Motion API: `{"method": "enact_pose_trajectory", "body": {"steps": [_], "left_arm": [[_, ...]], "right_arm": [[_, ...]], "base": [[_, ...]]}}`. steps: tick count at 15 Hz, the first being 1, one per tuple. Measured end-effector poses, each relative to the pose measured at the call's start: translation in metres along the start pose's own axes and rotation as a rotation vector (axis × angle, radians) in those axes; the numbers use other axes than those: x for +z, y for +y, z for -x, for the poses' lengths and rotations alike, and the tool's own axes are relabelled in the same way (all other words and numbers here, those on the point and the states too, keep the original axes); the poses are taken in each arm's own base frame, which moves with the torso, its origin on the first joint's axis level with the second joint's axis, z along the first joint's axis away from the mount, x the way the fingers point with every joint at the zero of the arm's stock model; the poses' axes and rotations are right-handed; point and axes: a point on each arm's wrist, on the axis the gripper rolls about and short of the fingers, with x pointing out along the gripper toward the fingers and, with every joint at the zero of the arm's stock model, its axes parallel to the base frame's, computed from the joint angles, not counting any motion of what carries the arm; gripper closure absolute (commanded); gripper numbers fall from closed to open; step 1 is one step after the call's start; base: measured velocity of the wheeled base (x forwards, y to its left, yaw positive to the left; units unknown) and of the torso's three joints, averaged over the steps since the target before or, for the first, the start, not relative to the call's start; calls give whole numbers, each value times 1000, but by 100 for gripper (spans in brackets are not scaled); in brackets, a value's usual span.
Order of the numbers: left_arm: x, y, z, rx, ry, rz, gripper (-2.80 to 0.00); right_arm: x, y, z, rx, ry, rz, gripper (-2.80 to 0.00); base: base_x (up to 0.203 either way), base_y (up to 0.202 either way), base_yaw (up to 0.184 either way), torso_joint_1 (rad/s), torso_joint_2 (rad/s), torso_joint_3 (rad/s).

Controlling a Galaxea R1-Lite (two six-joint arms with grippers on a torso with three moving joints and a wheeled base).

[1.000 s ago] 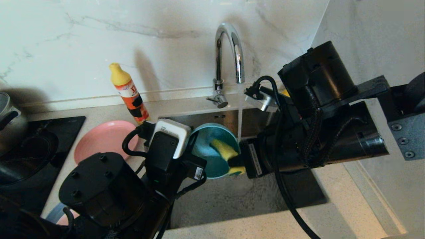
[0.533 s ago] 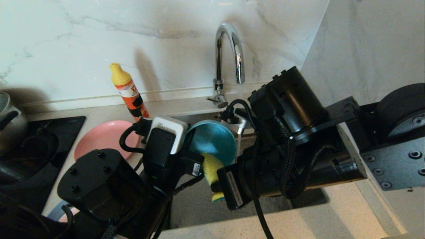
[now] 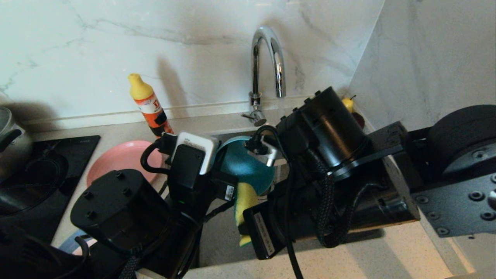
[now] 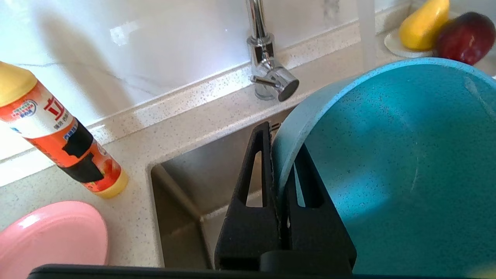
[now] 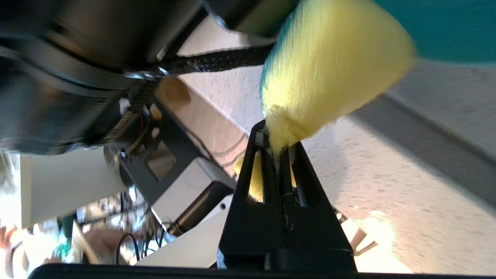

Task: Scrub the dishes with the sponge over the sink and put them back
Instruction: Wipe the bowl, then rinse the bowl

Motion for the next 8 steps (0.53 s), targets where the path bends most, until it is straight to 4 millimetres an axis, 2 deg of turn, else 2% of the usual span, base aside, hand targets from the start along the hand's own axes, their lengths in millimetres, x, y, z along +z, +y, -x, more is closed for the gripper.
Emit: {"method": "enact_pose_trajectory", "body": {"steps": [3, 8], "left_arm": [[-5, 1, -12, 34, 8, 0, 0], [-14, -4, -35, 62, 65, 66, 0]], "right_arm": [[3, 0, 35, 0, -62, -4, 0], [-3, -2, 125, 8, -195, -10, 0]], "base": [[0, 0, 0, 0, 0, 0], [0, 0, 0, 0, 0, 0]]}}
